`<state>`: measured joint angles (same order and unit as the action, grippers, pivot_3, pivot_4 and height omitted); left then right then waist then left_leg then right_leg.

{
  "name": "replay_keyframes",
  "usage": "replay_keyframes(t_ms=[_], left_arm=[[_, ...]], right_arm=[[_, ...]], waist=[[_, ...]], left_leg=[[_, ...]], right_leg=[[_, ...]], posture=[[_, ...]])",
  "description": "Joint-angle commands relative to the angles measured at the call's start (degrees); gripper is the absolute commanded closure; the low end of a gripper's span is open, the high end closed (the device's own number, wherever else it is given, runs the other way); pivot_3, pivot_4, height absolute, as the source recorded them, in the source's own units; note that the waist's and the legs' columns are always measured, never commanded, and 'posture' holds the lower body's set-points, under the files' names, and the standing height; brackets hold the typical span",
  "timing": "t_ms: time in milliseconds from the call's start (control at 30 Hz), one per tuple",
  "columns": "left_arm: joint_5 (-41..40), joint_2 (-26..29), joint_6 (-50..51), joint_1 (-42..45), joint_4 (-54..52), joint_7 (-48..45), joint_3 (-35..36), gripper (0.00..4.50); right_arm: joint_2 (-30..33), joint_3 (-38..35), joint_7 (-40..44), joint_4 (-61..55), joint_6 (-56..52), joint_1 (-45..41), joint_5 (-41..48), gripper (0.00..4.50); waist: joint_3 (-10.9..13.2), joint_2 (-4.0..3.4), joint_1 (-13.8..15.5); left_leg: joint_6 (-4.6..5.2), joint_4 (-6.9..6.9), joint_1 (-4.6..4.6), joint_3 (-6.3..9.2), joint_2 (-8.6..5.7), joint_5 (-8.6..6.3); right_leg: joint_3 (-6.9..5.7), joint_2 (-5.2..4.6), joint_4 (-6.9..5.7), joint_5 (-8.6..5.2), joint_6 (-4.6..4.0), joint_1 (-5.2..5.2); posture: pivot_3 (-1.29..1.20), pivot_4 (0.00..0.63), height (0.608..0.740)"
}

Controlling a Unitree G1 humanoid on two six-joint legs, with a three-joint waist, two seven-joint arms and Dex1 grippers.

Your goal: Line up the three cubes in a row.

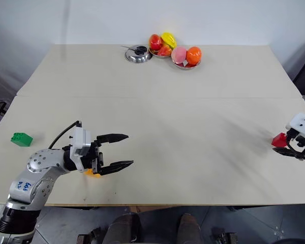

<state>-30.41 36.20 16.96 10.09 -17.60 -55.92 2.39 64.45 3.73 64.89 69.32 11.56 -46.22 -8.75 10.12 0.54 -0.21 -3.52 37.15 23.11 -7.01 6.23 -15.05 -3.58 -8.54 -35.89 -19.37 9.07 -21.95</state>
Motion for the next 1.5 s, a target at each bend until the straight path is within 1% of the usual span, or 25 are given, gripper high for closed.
replay_keyframes(t_ms=[33, 67, 167, 300, 333, 400, 433, 500, 533, 600, 633, 667, 733, 833, 900, 967, 1067, 1167, 1267, 1500], left_arm=[[-0.44, 0.63, -0.28, 0.38, -1.79, -0.09, 1.27, 0.03], [-0.43, 0.68, -0.26, 0.46, -1.80, -0.06, 1.25, 0.03], [-0.55, 1.03, -0.27, 0.27, -2.34, 0.30, 1.89, 0.00], [-0.51, 1.19, -0.49, 0.05, -2.20, 0.56, 2.38, 0.00], [-0.42, 1.15, -0.57, -0.07, -2.21, 0.55, 2.44, 0.00], [-0.27, 0.95, -0.69, -0.26, -2.29, 0.74, 2.50, 0.00], [-0.20, 0.87, -0.86, -0.54, -2.30, 0.84, 2.63, 0.00], [-0.12, 0.95, -1.25, -1.07, -2.16, 0.74, 2.86, 0.00], [-0.16, 1.20, -1.69, -1.61, -1.75, 0.28, 3.23, 0.00], [-0.30, 1.63, -2.25, -2.24, -0.90, -0.49, 3.80, 0.00], [-0.25, 1.80, -2.67, -2.35, -0.13, -0.99, 4.01, 0.00], [-0.04, 1.91, -2.90, -2.33, 0.70, -1.29, 4.07, 0.00], [0.38, 1.96, -3.44, -1.99, 2.36, -1.95, 3.91, 0.00], [1.04, 1.68, -4.27, -1.19, 4.32, -2.71, 3.27, 0.00], [1.43, 1.45, -4.57, -0.94, 4.87, -3.02, 2.72, 0.00], [1.58, 1.18, -4.62, -0.79, 5.07, -3.21, 2.55, 0.00], [1.64, 0.95, -4.53, -0.89, 4.96, -3.27, 2.18, 0.00], [1.74, 1.06, -4.65, -1.24, 4.85, -3.39, 2.21, 0.00], [1.92, 1.24, -4.85, -1.45, 5.09, -3.35, 2.41, 0.00], [2.22, 1.10, -5.18, -1.91, 5.05, -2.77, 2.73, 0.00]], right_arm=[[-0.06, 0.72, -0.92, 2.22, 0.68, -1.95, -1.93, 0.00], [-0.28, 1.06, -1.36, 2.64, 0.56, -2.39, -2.54, 0.00], [-0.29, 2.04, -2.08, 3.65, 0.23, -3.59, -4.32, 0.58], [-0.37, 2.04, -2.00, 4.36, 0.55, -4.65, -4.84, 1.90], [-0.45, 1.83, -1.72, 4.40, 1.32, -4.81, -4.72, 2.33], [-0.70, 1.42, -1.83, 4.48, 2.02, -5.45, -4.54, 2.81], [-1.11, 0.78, 0.81, 4.23, 2.46, -5.74, -3.47, 3.02], [-1.70, -0.07, 6.25, 3.48, 3.63, -5.86, -1.67, 3.02], [-2.34, -0.03, 14.03, 1.37, 4.51, -5.73, 0.14, 3.02], [-3.78, 0.37, 23.76, -2.68, 4.12, -6.04, 2.37, 3.02], [-4.95, 1.25, 26.30, -5.80, 2.01, -6.53, 3.75, 3.02], [-6.44, 2.38, 27.10, -9.72, -1.07, -7.06, 4.78, 3.02], [-9.08, 4.62, 27.61, -18.26, -5.73, -7.22, 6.57, 3.02], [-12.42, 7.79, 26.76, -29.07, -12.63, -7.43, 5.51, 3.02], [-14.32, 9.96, 26.84, -34.50, -15.70, -7.67, 5.09, 3.02], [-15.16, 11.31, 26.70, -37.24, -18.16, -7.82, 5.04, 3.02], [-17.66, 14.50, 25.55, -37.11, -19.84, -9.95, 3.28, 3.02], [-19.21, 17.40, 25.45, -33.51, -14.78, -12.41, 0.98, 3.02], [-20.43, 20.13, 25.87, -29.06, -12.64, -15.45, -1.85, 3.02], [-22.77, 21.20, 22.48, -22.88, -12.31, -18.89, -5.08, 3.02]], waist=[[0.00, 0.00, -0.01], [0.00, 0.00, -0.07], [0.00, -0.02, -0.21], [0.00, -0.03, -0.25], [0.00, -0.02, -0.28], [0.00, 0.09, -0.59], [0.00, 0.09, -0.79], [0.00, 0.06, -1.26], [0.00, 0.05, -1.37], [0.02, -0.02, -1.74], [0.03, -0.02, -1.97], [0.03, -0.03, -2.11], [0.03, -0.05, -2.32], [0.05, -0.09, -1.82], [0.05, -0.09, -1.26], [0.05, -0.09, -0.73], [0.05, -0.09, 0.11], [0.05, -0.09, 0.00], [0.05, -0.09, -0.15], [0.05, -0.09, -0.30]], left_leg=[[-0.01, 0.01, 0.00, 0.00, 0.00, 0.00], [-0.01, 0.01, 0.01, 0.00, 0.00, -0.01], [-0.01, 0.01, 0.00, -0.01, 0.00, 0.00], [-0.01, 0.01, 0.00, -0.01, 0.00, -0.01], [-0.01, 0.00, 0.00, -0.01, 0.00, -0.01], [-0.01, 0.04, -0.02, 0.00, 0.00, -0.01], [-0.01, 0.09, -0.02, -0.01, 0.00, -0.01], [-0.01, 0.06, -0.02, -0.01, 0.00, -0.01], [-0.01, 0.03, -0.03, 0.00, 0.00, -0.01], [-0.02, -0.04, -0.05, -0.02, 0.01, 0.00], [-0.02, -0.05, -0.05, -0.03, 0.01, 0.00], [-0.02, -0.05, -0.05, -0.04, 0.01, 0.00], [-0.02, -0.01, -0.05, -0.03, 0.02, 0.00], [-0.04, 0.02, 0.03, -0.02, 0.02, 0.01], [-0.04, 0.00, 0.14, -0.04, 0.02, 0.01], [-0.04, 0.02, 0.30, -0.04, 0.02, 0.01], [-0.03, 0.03, 0.35, -0.08, 0.02, 0.01], [-0.03, 0.04, 0.35, -0.09, 0.02, 0.01], [-0.03, 0.01, 0.34, -0.11, 0.02, 0.01], [-0.03, 0.04, 0.33, -0.12, 0.02, 0.01]], right_leg=[[0.00, 0.00, 0.01, 0.00, 0.00, 0.01], [0.00, 0.00, 0.01, 0.00, 0.00, 0.01], [0.00, 0.00, -0.01, 0.00, 0.00, 0.00], [0.00, 0.00, -0.01, 0.00, 0.00, -0.01], [0.00, 0.00, -0.01, 0.00, 0.00, -0.01], [-0.01, 0.00, 0.00, 0.00, 0.00, 0.05], [0.00, 0.00, 0.01, 0.01, 0.02, 0.07], [0.01, 0.00, -0.01, 0.01, 0.02, 0.07], [0.01, 0.00, -0.02, 0.01, 0.02, 0.05], [0.01, 0.01, -0.03, 0.00, 0.01, 0.02], [0.02, 0.01, -0.03, 0.00, 0.01, 0.01], [0.02, 0.02, -0.06, 0.00, 0.01, 0.00], [0.02, 0.01, -0.12, 0.00, 0.01, -0.02], [0.03, 0.01, -0.21, 0.00, 0.00, -0.15], [0.04, 0.01, -0.24, 0.00, -0.01, -0.29], [0.04, 0.01, -0.31, -0.01, -0.03, -0.45], [0.04, 0.01, -0.29, -0.01, -0.03, -0.49], [0.04, 0.01, -0.32, -0.01, -0.03, -0.52], [0.05, 0.01, -0.33, -0.02, -0.05, -0.54], [0.05, 0.01, -0.54, -0.02, -0.05, -0.55]], posture=[[0.00, 0.150, 0.740], [0.00, 0.150, 0.740], [0.00, 0.150, 0.740], [0.00, 0.150, 0.740], [0.00, 0.150, 0.740], [0.00, 0.150, 0.740], [0.00, 0.150, 0.740], [0.00, 0.150, 0.740], [0.00, 0.150, 0.740], [0.00, 0.150, 0.740], [0.00, 0.150, 0.740], [0.00, 0.150, 0.740], [0.00, 0.150, 0.740], [0.00, 0.150, 0.740], [0.00, 0.150, 0.740], [0.00, 0.150, 0.740], [0.00, 0.150, 0.740], [0.00, 0.150, 0.740], [0.00, 0.150, 0.740], [0.00, 0.150, 0.740]])
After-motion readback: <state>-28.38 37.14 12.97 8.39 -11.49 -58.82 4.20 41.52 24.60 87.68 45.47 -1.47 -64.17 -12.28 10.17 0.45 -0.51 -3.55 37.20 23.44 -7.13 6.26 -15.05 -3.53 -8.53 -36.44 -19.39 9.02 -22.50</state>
